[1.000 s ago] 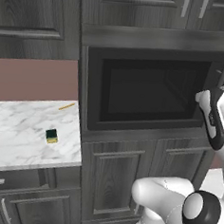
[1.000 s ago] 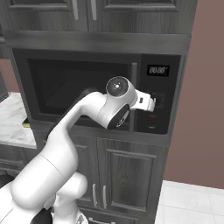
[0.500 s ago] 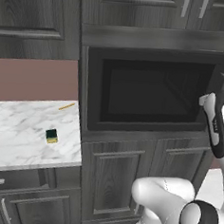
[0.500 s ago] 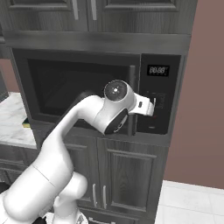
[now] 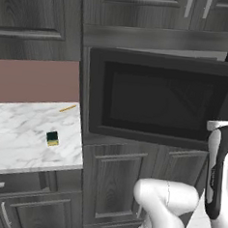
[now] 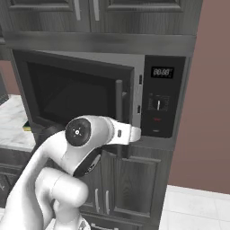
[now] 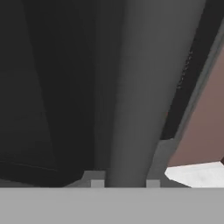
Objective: Place the sponge inside the microwave to prepare for sanitizing.
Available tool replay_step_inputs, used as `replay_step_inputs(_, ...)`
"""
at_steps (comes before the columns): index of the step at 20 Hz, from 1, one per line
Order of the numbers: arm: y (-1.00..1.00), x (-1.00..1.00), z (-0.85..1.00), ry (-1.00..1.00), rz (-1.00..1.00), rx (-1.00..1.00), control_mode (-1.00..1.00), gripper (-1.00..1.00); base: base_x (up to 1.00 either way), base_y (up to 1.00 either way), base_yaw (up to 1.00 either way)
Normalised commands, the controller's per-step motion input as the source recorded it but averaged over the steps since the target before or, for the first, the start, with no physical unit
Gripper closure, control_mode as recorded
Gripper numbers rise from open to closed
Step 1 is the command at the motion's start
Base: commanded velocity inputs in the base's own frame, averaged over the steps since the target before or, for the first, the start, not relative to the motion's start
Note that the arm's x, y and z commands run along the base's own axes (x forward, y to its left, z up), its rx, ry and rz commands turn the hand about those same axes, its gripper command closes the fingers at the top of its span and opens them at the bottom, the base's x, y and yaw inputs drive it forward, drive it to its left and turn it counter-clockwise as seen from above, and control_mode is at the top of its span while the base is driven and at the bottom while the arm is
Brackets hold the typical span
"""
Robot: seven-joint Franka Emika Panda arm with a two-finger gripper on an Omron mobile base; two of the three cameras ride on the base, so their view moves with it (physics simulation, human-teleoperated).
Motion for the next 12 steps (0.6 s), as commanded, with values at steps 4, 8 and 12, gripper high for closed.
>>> replay_step_inputs(4, 0.68, -1.00, -0.01, -0.02, -0.11, -0.21, -1.00, 1.00, 0.00, 0.00, 0.00)
replay_step_inputs(8, 0.65, -1.00, 0.00, 0.00, -0.14, -0.20, -1.00, 1.00, 0.00, 0.00, 0.00)
replay_step_inputs(12, 0.66, -1.00, -0.28, -0.16, -0.14, -0.08, -1.00, 1.00, 0.00, 0.00, 0.00)
